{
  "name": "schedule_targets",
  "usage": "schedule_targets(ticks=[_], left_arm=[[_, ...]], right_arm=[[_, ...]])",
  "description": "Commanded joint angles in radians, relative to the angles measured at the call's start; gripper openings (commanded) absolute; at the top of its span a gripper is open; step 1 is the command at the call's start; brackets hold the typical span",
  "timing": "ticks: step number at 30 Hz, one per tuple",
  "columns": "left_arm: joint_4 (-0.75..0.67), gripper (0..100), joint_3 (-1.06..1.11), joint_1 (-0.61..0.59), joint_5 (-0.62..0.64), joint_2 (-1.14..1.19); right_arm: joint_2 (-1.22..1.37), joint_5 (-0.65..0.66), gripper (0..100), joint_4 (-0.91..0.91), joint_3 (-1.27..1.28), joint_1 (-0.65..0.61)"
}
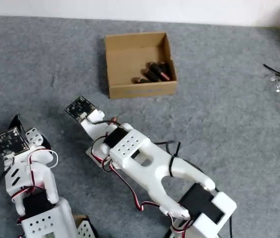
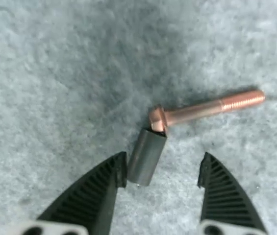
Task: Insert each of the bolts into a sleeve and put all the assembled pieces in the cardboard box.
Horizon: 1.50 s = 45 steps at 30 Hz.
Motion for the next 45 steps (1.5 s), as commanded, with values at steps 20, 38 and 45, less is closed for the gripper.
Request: schedule_targets(ticks=[20, 38, 45], left_arm=[[-0.02, 1, -0.021, -0.005, 0.003, -0.002], [-0.02, 1, -0.019, -0.004, 0.005, 0.001], [-0.021, 1, 0.001, 0.044, 0.0, -0.002]], right_arm=[[0.099, -0.074, 20.6, -0.124, 0.039, -0.047], [0.008, -0.071, 0.3, -0.028, -0.002, 0.076], [-0.338, 0.017, 0.3, 0.05, -0.008, 0.139]])
